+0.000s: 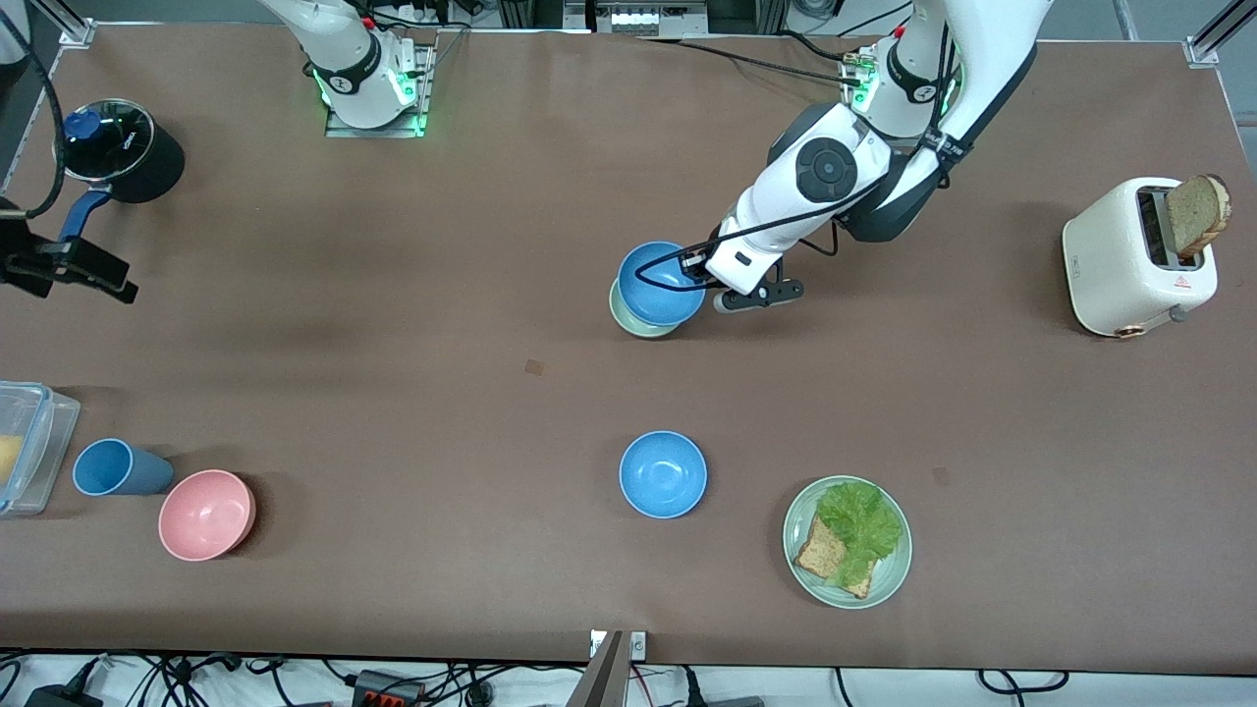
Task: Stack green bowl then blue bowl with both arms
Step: 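Lower the blue bowl into the green bowl with the left gripper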
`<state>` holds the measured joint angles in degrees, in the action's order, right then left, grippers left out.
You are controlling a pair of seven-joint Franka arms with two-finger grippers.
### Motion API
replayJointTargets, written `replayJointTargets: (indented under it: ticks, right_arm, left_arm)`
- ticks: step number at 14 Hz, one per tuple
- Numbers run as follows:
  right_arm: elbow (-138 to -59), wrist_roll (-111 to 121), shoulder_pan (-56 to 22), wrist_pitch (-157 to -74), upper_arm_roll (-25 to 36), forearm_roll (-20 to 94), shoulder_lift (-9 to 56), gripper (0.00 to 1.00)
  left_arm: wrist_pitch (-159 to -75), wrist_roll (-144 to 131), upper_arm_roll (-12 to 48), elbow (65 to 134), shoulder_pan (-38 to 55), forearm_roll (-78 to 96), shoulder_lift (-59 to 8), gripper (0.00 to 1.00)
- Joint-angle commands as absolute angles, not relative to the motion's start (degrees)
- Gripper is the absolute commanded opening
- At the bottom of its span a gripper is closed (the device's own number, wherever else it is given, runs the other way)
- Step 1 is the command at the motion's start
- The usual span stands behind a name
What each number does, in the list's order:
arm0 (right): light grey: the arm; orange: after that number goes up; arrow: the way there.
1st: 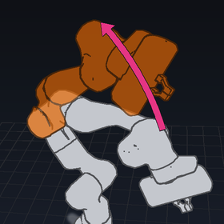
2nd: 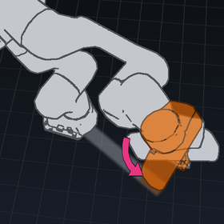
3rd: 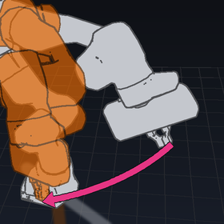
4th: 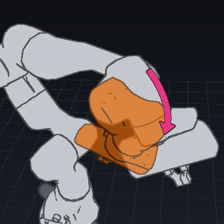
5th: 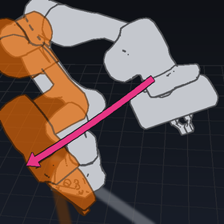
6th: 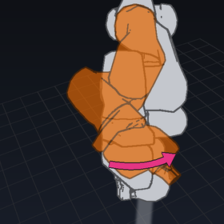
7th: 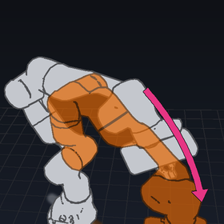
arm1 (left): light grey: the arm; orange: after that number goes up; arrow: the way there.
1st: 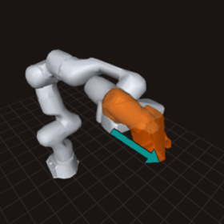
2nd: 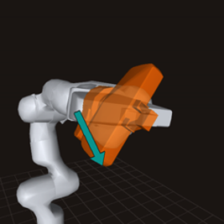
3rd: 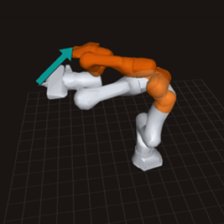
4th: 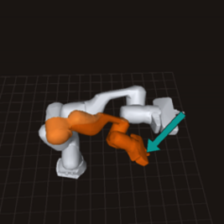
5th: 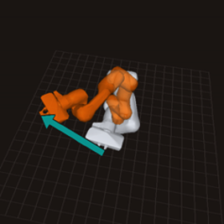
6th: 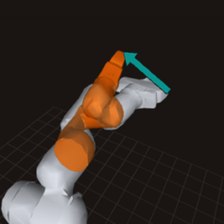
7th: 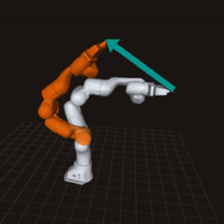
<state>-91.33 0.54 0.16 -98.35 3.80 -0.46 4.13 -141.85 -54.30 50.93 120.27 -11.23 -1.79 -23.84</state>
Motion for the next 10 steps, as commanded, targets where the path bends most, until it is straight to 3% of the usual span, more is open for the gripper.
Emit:
replayJointTargets:
  ticks: [1,5,10]
  right_arm:
    - [-96.24,1.93,1.32,-100.11,2.81,-1.41,0.09,1.0]
    - [-96.07,2.37,1.14,-100.37,2.81,-1.41,0.18,1.0]
    - [-96.15,2.29,1.05,-100.64,2.72,-1.41,0.44,1.0]
  left_arm:
    - [-144.4,-57.74,50.1,120.5,-9.93,-7.53,-26.71,0.0]
    - [-145.72,-66.17,47.12,119.97,-5.55,-17.82,-29.7,0.0]
    - [-145.63,-68.72,46.58,119.97,-4.31,-18.63,-29.79,0.01]
